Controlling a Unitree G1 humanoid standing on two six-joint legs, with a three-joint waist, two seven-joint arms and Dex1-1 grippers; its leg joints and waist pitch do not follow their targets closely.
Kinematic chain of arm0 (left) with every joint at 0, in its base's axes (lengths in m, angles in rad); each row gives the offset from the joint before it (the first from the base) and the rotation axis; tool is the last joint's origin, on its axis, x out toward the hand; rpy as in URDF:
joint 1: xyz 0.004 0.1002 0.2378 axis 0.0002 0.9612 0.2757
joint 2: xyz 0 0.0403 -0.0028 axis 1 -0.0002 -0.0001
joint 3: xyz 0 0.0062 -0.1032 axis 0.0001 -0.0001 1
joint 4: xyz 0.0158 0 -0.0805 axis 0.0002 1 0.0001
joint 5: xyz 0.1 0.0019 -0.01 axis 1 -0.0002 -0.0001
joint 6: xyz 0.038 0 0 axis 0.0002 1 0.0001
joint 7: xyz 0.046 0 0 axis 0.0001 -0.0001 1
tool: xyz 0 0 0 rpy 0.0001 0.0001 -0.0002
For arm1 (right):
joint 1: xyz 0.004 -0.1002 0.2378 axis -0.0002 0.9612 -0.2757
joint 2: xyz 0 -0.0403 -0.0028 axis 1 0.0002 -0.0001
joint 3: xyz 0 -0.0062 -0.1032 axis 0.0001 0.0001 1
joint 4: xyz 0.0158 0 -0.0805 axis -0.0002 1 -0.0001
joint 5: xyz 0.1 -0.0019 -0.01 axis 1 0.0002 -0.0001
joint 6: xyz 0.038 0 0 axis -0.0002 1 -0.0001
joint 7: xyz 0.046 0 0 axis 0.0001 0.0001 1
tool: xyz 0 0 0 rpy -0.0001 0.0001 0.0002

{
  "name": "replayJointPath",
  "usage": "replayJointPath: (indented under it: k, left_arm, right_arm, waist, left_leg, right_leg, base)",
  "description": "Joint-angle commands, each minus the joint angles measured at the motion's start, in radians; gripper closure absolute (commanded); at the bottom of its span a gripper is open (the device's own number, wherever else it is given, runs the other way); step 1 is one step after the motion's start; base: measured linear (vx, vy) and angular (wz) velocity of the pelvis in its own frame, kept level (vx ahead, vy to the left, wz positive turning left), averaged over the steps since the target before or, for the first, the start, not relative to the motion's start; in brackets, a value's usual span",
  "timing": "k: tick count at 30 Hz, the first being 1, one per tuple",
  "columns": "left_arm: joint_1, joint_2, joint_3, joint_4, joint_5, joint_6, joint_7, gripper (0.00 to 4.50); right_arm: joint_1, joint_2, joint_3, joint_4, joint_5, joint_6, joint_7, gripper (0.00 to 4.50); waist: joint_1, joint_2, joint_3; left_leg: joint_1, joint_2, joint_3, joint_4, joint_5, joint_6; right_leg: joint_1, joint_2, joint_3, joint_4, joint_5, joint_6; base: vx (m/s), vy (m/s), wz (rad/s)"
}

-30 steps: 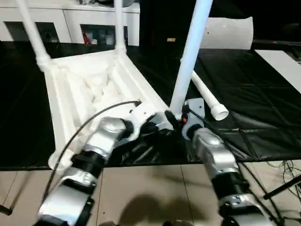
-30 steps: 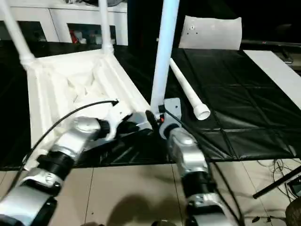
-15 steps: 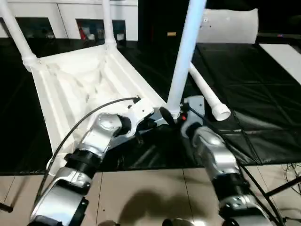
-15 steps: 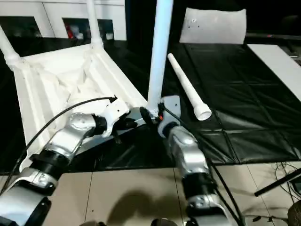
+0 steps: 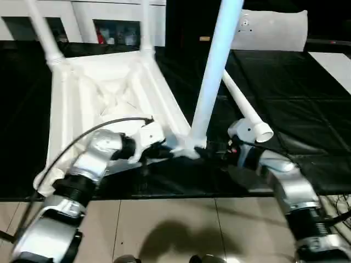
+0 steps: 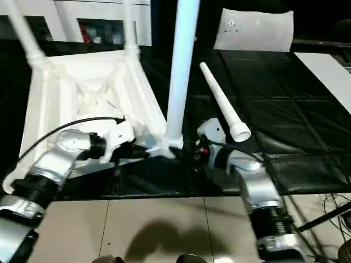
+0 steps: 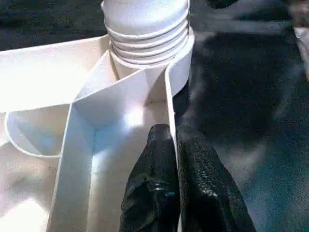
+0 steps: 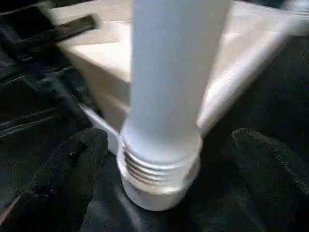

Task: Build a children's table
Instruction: Rotate leg to tighten

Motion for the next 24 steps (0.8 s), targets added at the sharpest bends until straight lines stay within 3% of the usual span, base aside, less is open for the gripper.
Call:
replayJointPath:
  k: [1, 7, 12, 24]
  left_arm:
    - [0.003, 0.003, -0.082, 0.022, 0.024, -0.032, -0.113, 4.5]
    - [-0.03, 0.021, -0.112, 0.052, 0.026, -0.093, -0.227, 4.5]
    - [-0.058, 0.014, -0.124, 0.08, 0.03, -0.124, -0.268, 4.5]
    - [-0.093, 0.008, -0.132, 0.144, 0.044, -0.171, -0.287, 4.5]
  right_arm:
    - [-0.018, -0.024, 0.03, -0.007, 0.002, -0.009, 0.073, 0.04]
    - [-0.053, -0.056, 0.085, 0.035, -0.011, -0.03, 0.188, 0.04]
    - [-0.076, -0.061, 0.104, 0.068, -0.001, -0.026, 0.242, 0.41]
    - [-0.101, -0.068, 0.131, 0.115, -0.016, -0.055, 0.29, 1.36]
  waist:
    - [0.0, -0.001, -0.06]
    - [0.015, -0.003, -0.062]
    - [0.031, -0.002, -0.063]
    - [0.036, -0.001, -0.063]
  left_leg:
    - [0.007, 0.044, -0.005, -0.056, -0.119, 0.1]
    - [0.006, 0.048, -0.002, -0.053, -0.105, 0.092]
    - [0.009, 0.048, 0.001, -0.051, -0.096, 0.091]
    - [0.007, 0.047, 0.0, -0.051, -0.105, 0.084]
  right_leg:
    - [0.054, -0.08, 0.048, -0.056, -0.113, -0.25]
    - [0.055, -0.082, 0.047, -0.046, -0.085, -0.261]
    - [0.053, -0.08, 0.045, -0.042, -0.067, -0.268]
    - [0.055, -0.082, 0.044, -0.043, -0.073, -0.265]
  base:
    - [0.0, 0.0, 0.0]
    - [0.0, 0.0, 0.0]
    - [0.0, 0.0, 0.0]
    - [0.0, 0.0, 0.0]
